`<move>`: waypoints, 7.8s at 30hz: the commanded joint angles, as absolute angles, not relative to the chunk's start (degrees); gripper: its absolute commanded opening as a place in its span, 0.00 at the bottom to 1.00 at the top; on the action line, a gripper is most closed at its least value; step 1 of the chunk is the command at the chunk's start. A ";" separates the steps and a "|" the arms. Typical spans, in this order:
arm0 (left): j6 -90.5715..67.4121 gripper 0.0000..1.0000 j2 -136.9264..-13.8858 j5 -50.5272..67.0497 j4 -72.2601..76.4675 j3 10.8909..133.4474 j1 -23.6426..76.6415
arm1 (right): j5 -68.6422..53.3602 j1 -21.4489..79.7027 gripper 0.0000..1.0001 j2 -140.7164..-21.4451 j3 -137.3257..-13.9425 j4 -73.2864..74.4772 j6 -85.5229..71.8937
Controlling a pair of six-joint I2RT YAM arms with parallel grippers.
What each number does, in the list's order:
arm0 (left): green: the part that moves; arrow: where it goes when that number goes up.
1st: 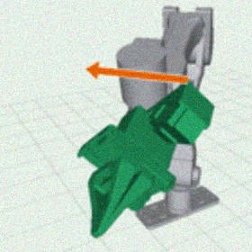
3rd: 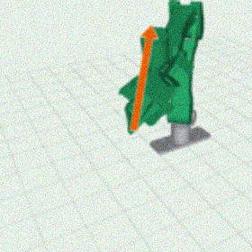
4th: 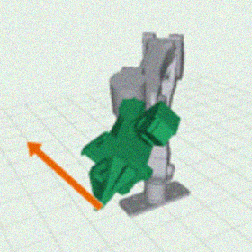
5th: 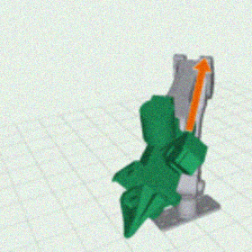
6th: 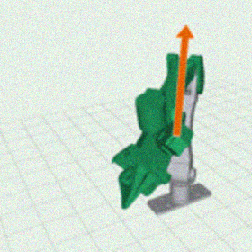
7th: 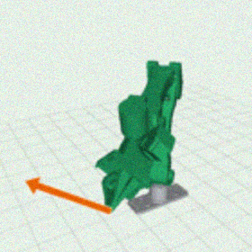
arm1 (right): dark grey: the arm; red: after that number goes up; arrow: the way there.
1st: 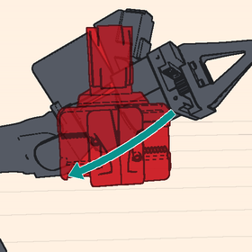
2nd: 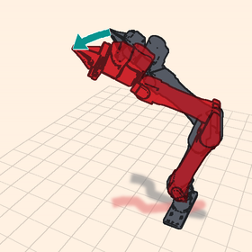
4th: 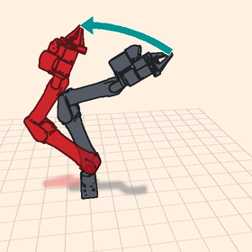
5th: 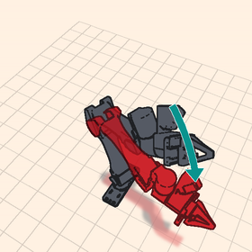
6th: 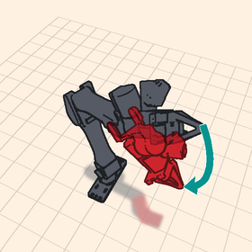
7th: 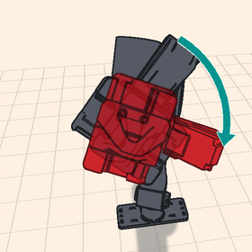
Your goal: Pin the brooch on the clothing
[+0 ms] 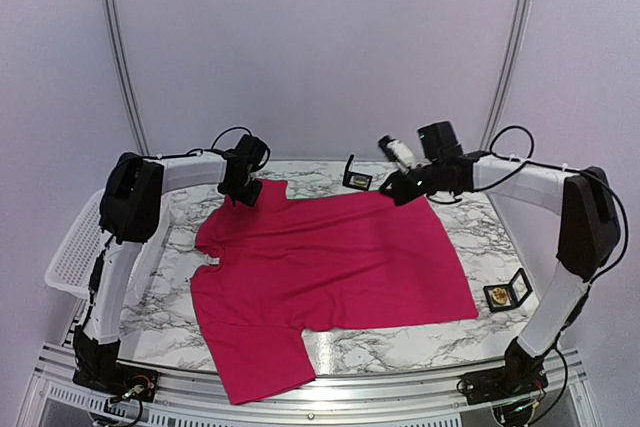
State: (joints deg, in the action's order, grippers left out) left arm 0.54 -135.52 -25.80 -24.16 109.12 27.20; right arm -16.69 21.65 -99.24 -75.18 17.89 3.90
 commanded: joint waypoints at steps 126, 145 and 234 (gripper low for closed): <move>-11.61 0.56 -120.21 -31.21 -30.31 84.62 28.60 | -18.80 6.82 0.00 -116.51 -77.44 14.20 -7.52; -7.56 0.57 -128.90 -34.22 -30.10 92.55 24.80 | -10.27 4.40 0.00 -122.55 -84.11 19.26 -6.12; -0.26 0.99 -94.99 -17.11 -11.11 65.74 34.28 | -2.68 23.73 0.38 -155.54 -135.48 19.06 7.17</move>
State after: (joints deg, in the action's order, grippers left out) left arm -0.80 -93.93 -15.75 -9.39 64.03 34.50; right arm -3.01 23.24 -154.41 -133.32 19.31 5.61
